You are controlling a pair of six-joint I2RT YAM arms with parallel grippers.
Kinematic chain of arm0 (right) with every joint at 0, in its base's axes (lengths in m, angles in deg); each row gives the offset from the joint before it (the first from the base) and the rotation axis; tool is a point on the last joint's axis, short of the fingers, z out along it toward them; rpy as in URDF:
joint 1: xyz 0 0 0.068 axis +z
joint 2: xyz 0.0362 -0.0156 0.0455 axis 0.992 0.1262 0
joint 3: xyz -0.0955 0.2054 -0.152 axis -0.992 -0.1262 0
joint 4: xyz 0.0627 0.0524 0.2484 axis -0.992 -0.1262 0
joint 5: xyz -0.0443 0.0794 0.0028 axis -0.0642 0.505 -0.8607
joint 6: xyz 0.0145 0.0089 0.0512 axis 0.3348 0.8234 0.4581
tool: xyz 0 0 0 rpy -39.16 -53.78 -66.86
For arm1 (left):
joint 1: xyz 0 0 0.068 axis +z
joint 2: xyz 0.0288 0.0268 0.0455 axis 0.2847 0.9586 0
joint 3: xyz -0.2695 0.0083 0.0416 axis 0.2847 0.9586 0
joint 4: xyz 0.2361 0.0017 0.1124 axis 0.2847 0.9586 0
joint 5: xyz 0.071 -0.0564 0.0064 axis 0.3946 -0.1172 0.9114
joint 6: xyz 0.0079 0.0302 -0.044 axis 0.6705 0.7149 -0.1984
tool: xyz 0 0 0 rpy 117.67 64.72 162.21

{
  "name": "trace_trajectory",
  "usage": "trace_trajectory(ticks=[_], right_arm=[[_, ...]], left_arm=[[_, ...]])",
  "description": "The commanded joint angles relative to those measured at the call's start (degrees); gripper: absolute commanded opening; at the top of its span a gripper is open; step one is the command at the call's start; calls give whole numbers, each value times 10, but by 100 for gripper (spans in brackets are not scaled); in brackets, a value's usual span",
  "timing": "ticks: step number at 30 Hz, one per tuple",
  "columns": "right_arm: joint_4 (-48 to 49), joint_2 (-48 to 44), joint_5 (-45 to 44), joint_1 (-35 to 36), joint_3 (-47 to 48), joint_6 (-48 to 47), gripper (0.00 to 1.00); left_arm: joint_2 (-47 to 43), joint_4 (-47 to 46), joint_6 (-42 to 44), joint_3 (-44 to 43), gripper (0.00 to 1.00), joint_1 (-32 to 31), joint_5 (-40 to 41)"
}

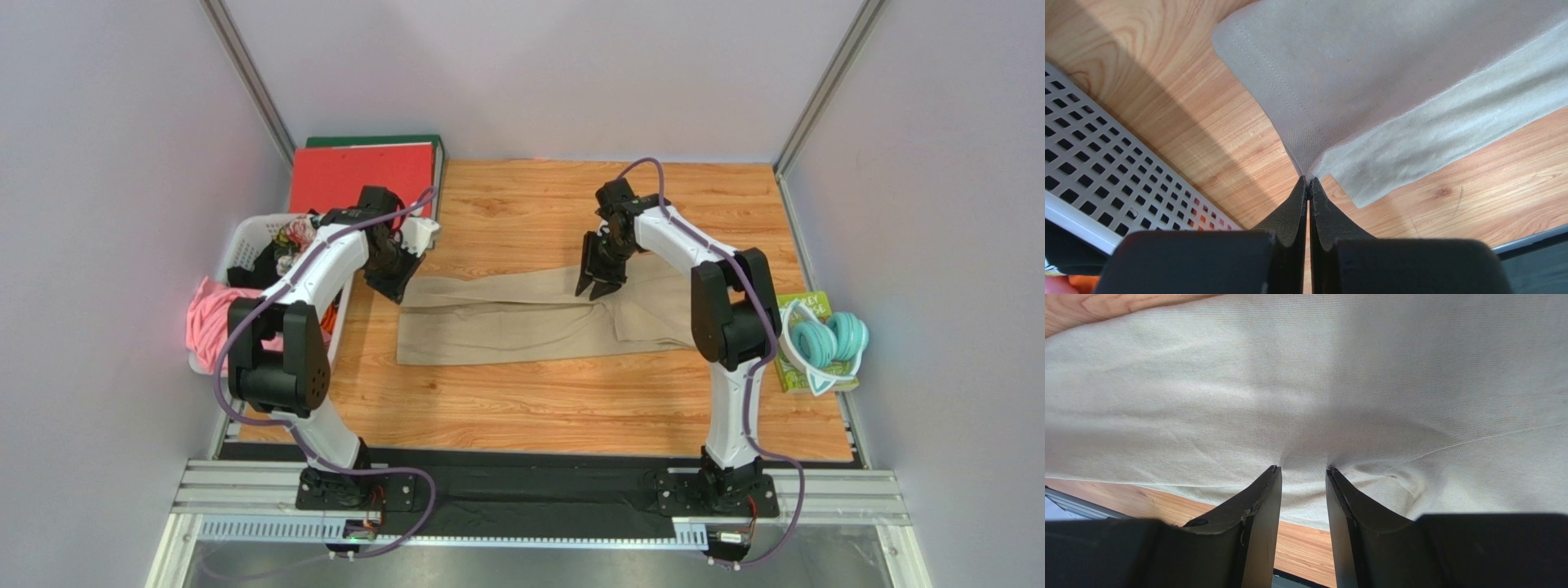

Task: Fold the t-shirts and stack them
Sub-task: Fold the tshirt

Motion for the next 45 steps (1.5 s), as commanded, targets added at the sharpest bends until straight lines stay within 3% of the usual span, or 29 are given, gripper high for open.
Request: trace_trajectory(ticks=[1, 3, 7, 17, 25, 32, 45], right_arm=[[7, -34, 2, -3, -3, -10, 38], [6, -37, 1, -3, -3, -11, 38], [-1, -38, 3, -5, 1, -13, 38], [-39, -70, 3, -26, 15, -19, 41], [-6, -78, 39, -127, -12, 18, 45], [36, -34, 77, -155, -42, 65, 44], [-7, -7, 25, -213, -9, 96, 44]], left_arm=[[-22, -20, 3, 8, 4, 3, -5], [-22, -21, 0, 14, 7, 3, -5], [-27, -32, -3, 29, 45, 3, 4], [-22, -40, -15, 7, 52, 9, 24], [49, -14, -63, -87, 53, -28, -52], [116, -36, -89, -113, 53, -39, -92], [176, -66, -50, -94, 52, -6, -19]])
